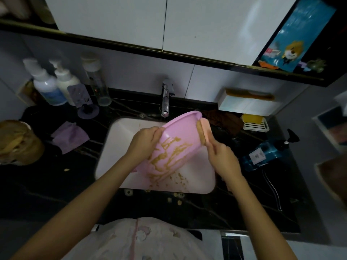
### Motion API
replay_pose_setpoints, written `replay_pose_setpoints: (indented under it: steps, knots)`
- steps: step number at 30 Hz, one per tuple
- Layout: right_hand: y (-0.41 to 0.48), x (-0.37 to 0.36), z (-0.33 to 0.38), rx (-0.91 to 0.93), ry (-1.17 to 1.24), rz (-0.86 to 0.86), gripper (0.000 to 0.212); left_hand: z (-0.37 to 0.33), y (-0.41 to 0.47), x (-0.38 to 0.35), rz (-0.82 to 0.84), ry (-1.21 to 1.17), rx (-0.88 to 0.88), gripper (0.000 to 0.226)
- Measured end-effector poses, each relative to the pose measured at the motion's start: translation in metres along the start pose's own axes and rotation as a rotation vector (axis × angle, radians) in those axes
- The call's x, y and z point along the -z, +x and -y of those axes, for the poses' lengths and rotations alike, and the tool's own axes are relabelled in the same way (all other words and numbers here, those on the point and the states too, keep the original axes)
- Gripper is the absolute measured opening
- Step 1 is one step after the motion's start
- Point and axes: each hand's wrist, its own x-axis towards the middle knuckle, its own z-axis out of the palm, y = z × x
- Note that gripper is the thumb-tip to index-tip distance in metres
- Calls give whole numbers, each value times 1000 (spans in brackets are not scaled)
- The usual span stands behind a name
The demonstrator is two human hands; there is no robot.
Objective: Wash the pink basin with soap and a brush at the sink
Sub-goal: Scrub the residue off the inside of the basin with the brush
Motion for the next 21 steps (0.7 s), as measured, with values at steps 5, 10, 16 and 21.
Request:
replay_pose_setpoints:
  steps: [5, 10, 16, 21]
  knots:
    - [-32, -24, 31, 236, -18, 25, 53, 3, 8, 5, -20, 20, 14, 42]
    - [4, -9, -12, -53, 91, -18, 49, 5, 9, 8, -16, -27, -17, 41]
    - [-38, -42, 29, 303, 53, -19, 55, 32, 11, 21, -43, -89, 58, 59]
    - [3, -28, -7, -15, 147, -83, 51, 36, 15, 21, -52, -108, 59, 59]
